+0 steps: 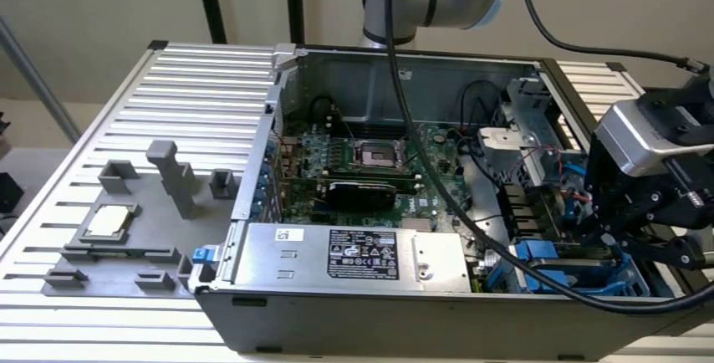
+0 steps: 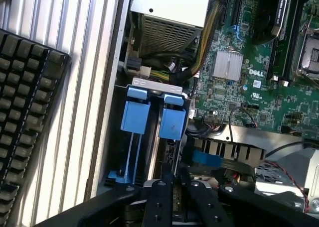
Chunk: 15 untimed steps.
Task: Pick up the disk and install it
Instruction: 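Insert the first disk wire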
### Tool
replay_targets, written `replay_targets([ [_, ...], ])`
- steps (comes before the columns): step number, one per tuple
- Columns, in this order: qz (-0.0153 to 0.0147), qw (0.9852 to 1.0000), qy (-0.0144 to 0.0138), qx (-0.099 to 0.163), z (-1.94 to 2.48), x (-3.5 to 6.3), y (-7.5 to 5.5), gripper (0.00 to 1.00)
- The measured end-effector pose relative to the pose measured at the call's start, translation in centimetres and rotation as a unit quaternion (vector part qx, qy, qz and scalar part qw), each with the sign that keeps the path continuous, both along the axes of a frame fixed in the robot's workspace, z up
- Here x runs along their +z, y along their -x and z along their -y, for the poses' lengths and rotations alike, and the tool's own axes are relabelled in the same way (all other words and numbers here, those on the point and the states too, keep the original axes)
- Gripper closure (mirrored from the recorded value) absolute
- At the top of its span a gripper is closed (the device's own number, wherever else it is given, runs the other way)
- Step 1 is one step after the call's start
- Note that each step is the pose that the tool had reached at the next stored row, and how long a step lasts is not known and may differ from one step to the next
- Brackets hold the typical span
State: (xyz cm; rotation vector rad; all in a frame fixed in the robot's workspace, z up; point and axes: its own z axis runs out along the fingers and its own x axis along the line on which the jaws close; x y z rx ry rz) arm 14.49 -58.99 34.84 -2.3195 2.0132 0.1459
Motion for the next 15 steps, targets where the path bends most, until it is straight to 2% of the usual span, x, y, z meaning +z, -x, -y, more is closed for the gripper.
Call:
replay_targets([
  [5,-0.0009,0.9996,0.0041,-0.027,0.00,-0.09,0.01,0.84],
  [10,-0.0026,0.9985,0.0083,-0.054,0.00,-0.16,0.00,0.84],
  [12,-0.0047,0.9979,0.0102,-0.064,0.00,-0.21,0.01,0.84],
  [15,-0.0112,0.9968,0.0134,-0.078,0.00,-0.27,0.01,0.84],
])
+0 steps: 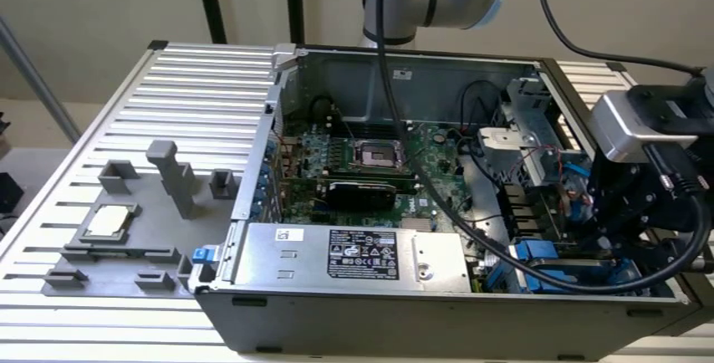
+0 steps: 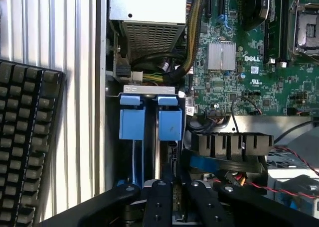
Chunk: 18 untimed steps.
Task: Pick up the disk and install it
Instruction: 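Insert the first disk wire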
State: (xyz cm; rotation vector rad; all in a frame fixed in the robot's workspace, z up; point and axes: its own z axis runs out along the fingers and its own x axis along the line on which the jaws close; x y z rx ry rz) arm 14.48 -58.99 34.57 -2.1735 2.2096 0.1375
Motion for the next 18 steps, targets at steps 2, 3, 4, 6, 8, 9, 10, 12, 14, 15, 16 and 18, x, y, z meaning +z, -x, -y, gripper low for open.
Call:
replay_targets([
  [2,-0.0042,1.0000,0.0017,-0.007,0.00,-0.05,0.00,0.84],
  [3,-0.0059,0.9999,0.0032,-0.009,0.00,-0.09,0.00,0.84],
  [4,-0.0064,0.9999,0.0051,-0.010,-0.04,-0.10,-0.03,0.84],
  [6,-0.0065,0.9999,0.0088,-0.011,-0.25,-0.11,-0.12,0.84],
  [8,-0.0065,0.9999,0.0114,-0.011,-0.53,-0.11,-0.21,0.84],
  [9,-0.0065,0.9998,0.0126,-0.011,-0.67,-0.11,-0.24,0.84],
  [10,-0.0065,0.9998,0.0140,-0.011,-0.77,-0.12,-0.27,0.84],
  [12,-0.0065,0.9998,0.0175,-0.011,-0.85,-0.14,-0.33,0.84],
  [14,-0.0067,0.9997,0.0215,-0.011,-0.87,-0.17,-0.41,0.84],
  [15,-0.0070,0.9996,0.0238,-0.011,-0.88,-0.18,-0.43,0.84],
  [16,-0.0072,0.9996,0.0260,-0.011,-0.90,-0.19,-0.43,0.84],
  [18,-0.0073,0.9995,0.0295,-0.011,-0.97,-0.24,-0.44,0.84],
])
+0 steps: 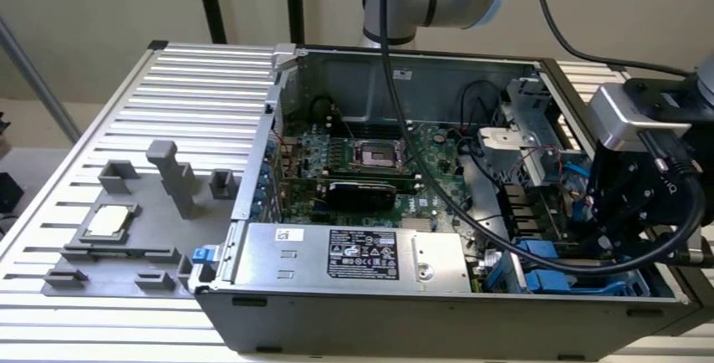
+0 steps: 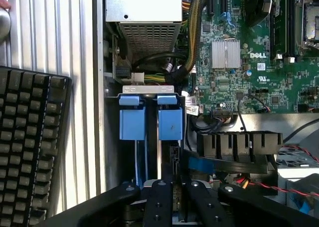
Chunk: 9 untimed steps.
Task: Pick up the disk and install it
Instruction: 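Insert the first disk wire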
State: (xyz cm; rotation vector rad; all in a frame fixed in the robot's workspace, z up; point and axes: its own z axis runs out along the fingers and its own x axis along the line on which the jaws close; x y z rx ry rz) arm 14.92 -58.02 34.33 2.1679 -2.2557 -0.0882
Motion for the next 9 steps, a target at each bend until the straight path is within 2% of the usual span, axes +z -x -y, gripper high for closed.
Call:
replay_targets([
  [5,-0.0001,1.0000,0.0040,0.000,-0.52,-0.05,-0.01,0.84],
  [9,-0.0005,1.0000,0.0087,0.000,-0.56,-0.08,-0.05,0.84],
])
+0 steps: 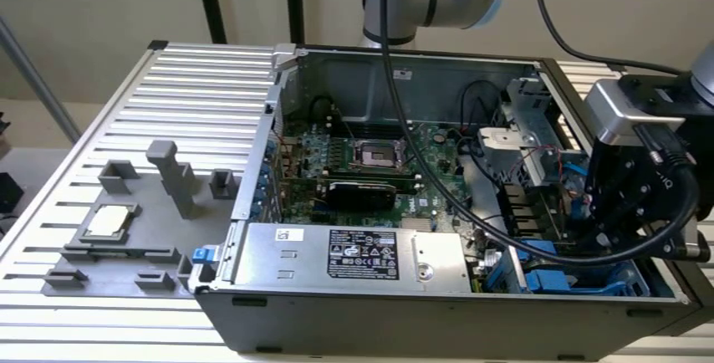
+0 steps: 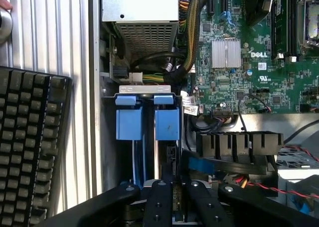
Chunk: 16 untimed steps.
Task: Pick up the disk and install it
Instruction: 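Insert the first disk wire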
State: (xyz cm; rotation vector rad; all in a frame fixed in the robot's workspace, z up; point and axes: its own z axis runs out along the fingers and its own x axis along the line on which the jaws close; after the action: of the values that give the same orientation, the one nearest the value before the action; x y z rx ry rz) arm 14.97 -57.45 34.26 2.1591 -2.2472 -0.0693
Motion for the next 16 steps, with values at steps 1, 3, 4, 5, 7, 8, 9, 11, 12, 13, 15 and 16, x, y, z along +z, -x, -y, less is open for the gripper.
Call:
replay_targets([
  [1,-0.0001,1.0000,0.0011,0.000,0.00,-0.01,-0.01,0.84],
  [3,-0.0001,1.0000,0.0027,0.000,-0.02,-0.04,-0.03,0.84],
  [4,-0.0001,1.0000,0.0032,0.000,-0.04,-0.05,-0.04,0.84],
  [5,-0.0001,1.0000,0.0036,0.000,-0.07,-0.07,-0.05,0.84],
  [7,-0.0001,1.0000,0.0040,0.000,-0.15,-0.10,-0.06,0.84],
  [8,-0.0001,1.0000,0.0040,0.000,-0.20,-0.12,-0.06,0.84],
  [9,-0.0001,1.0000,0.0041,0.000,-0.28,-0.12,-0.07,0.84],
  [11,-0.0001,1.0000,0.0042,0.000,-0.43,-0.13,-0.07,0.84],
  [12,-0.0001,1.0000,0.0044,0.000,-0.46,-0.14,-0.08,0.84],
  [13,-0.0002,1.0000,0.0049,0.000,-0.46,-0.15,-0.08,0.84],
  [15,-0.0005,1.0000,0.0059,0.000,-0.46,-0.16,-0.11,0.84],
  [16,-0.0008,1.0000,0.0065,0.000,-0.46,-0.16,-0.13,0.84],
])
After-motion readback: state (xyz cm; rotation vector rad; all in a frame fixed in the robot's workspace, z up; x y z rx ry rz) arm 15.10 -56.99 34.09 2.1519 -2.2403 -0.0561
